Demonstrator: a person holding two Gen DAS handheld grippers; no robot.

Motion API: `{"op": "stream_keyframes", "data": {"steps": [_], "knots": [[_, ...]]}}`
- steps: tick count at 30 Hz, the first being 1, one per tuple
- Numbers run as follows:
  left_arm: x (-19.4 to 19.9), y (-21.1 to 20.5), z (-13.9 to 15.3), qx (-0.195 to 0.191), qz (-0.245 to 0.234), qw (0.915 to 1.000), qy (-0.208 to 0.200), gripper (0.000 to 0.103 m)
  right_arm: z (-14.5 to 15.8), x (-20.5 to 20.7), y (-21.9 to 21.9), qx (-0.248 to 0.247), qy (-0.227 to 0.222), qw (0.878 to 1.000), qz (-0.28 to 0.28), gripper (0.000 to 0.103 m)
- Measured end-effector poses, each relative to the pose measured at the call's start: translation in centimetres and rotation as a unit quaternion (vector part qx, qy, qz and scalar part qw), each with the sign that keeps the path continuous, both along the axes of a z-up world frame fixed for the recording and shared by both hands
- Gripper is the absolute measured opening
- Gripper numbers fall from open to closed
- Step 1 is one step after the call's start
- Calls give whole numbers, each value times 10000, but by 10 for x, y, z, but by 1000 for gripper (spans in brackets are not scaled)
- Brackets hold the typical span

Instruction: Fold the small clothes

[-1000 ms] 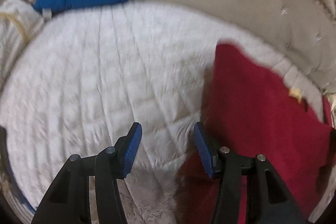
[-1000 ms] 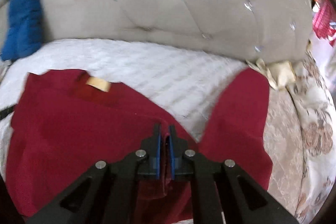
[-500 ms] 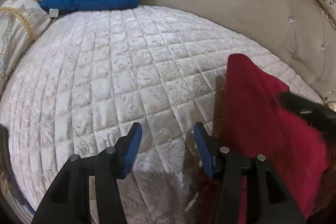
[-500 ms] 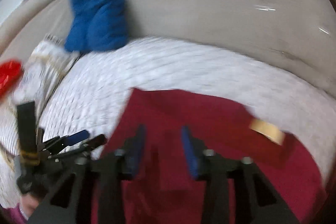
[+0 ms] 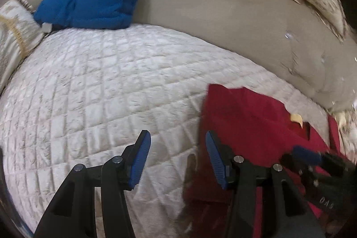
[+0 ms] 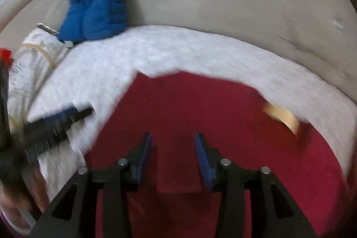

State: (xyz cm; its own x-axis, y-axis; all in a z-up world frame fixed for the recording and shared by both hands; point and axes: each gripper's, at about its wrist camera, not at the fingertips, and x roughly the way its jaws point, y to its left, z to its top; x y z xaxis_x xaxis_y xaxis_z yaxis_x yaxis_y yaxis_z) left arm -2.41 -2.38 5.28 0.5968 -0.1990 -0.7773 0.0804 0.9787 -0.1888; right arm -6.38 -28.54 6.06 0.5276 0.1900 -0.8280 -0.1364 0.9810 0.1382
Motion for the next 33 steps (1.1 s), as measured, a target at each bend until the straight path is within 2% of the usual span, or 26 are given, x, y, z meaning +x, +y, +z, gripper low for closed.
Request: {"op": "stream_keyframes", "data": {"steps": [2, 3, 6, 8, 10, 11, 12, 14, 17, 21, 22, 23, 25, 26, 27, 30, 33], "knots": [[-2, -14, -3, 110, -166, 9998, 10, 30, -17, -13, -25, 14, 289, 9988, -405, 45], [-2, -20, -5, 170, -259, 9995, 35, 30, -20, -19, -35, 288, 255, 9982, -468, 45], [-3, -44, -16, 435, -600, 9971, 187, 30, -6, -26, -47, 439, 414, 9968, -523, 46], [-5, -49, -17, 587, -628, 9962, 141, 30, 9, -32, -63, 546, 273, 9965, -567, 48], [-9, -49, -12, 593, -619, 9963, 41, 30, 25, -36, -91, 253, 2, 9949, -980, 56], [-8, -47, -11, 559, -607, 9966, 11, 30, 31, -37, -108, 72, -91, 9923, -1232, 63], [-8, -45, -8, 507, -584, 9970, -20, 30, 35, -37, -128, -141, -150, 9875, -1560, 70], [-8, -40, -7, 427, -520, 9977, -19, 30, 38, -29, -168, -409, -128, 9772, -2082, 71], [-5, -35, -7, 320, -440, 9985, 16, 30, 26, -4, -232, -827, 261, 9565, -2784, 71], [-1, -33, -7, 329, -384, 9987, 5, 30, -7, 22, -285, -858, 792, 9381, -3261, 71], [0, -32, -8, 350, -363, 9987, 13, 30, -17, 29, -290, -872, 864, 9348, -3333, 71], [2, -31, -9, 344, -356, 9988, 28, 30, -20, 29, -293, -805, 756, 9348, -3375, 71], [3, -29, -10, 303, -335, 9990, 55, 30, -18, 27, -293, -849, 541, 9368, -3351, 58], [3, -29, -10, 293, -329, 9990, 64, 30, -16, 26, -292, -912, 532, 9377, -3310, 39], [4, -29, -10, 285, -330, 9990, 65, 30, -13, 24, -290, -919, 515, 9404, -3233, 7], [2, -28, -7, 287, -312, 9991, 3, 30, 14, 13, -277, -586, 242, 9534, -2949, 6], [-2, -22, 1, 127, -213, 9996, -148, 30, 65, -16, -253, -50, -386, 9700, -2401, 6]]}}
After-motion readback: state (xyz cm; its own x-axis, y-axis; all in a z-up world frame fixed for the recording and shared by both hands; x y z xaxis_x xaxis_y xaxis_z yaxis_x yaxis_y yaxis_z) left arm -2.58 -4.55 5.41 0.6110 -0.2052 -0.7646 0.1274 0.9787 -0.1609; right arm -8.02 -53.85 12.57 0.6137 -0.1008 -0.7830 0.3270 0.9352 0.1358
